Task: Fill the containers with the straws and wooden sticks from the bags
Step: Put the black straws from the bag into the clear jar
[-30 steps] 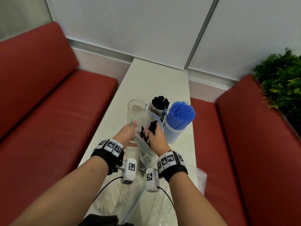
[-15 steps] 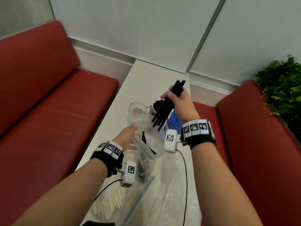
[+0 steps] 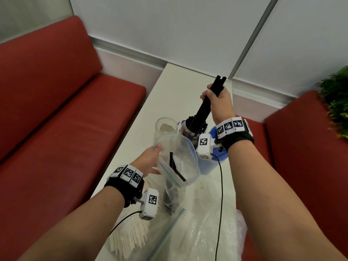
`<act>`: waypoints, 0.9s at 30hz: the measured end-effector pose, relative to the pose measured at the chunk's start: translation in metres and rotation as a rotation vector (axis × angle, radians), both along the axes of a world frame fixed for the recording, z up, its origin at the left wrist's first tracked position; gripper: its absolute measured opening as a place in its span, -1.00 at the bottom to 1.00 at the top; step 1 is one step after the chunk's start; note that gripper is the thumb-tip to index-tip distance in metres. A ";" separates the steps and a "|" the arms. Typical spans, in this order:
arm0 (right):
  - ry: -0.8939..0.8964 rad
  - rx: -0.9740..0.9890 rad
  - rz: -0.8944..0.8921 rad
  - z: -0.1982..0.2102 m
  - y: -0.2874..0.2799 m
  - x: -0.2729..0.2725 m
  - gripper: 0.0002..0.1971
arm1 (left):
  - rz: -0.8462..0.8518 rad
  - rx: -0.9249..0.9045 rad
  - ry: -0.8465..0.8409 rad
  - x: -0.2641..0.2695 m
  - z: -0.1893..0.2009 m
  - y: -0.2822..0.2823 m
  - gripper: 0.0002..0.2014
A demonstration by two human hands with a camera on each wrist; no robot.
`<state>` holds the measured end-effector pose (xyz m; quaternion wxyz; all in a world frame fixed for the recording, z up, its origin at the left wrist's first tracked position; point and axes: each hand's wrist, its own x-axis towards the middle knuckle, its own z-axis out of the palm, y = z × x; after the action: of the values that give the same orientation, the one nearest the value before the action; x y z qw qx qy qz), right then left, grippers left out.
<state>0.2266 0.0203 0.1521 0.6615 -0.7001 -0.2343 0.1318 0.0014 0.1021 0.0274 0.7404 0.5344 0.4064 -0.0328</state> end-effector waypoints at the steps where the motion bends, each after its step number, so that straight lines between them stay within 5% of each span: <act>1: 0.005 0.008 -0.001 0.001 0.002 0.004 -0.84 | -0.001 -0.001 0.001 0.001 0.000 0.001 -0.54; 27: -0.018 0.035 0.063 0.004 0.011 0.027 -0.85 | -0.001 -0.012 0.005 0.006 0.001 0.001 -0.52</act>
<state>0.2536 0.0308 0.1561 0.6672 -0.6817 -0.2646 0.1421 0.0075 0.1027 0.0281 0.7425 0.5300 0.4079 -0.0369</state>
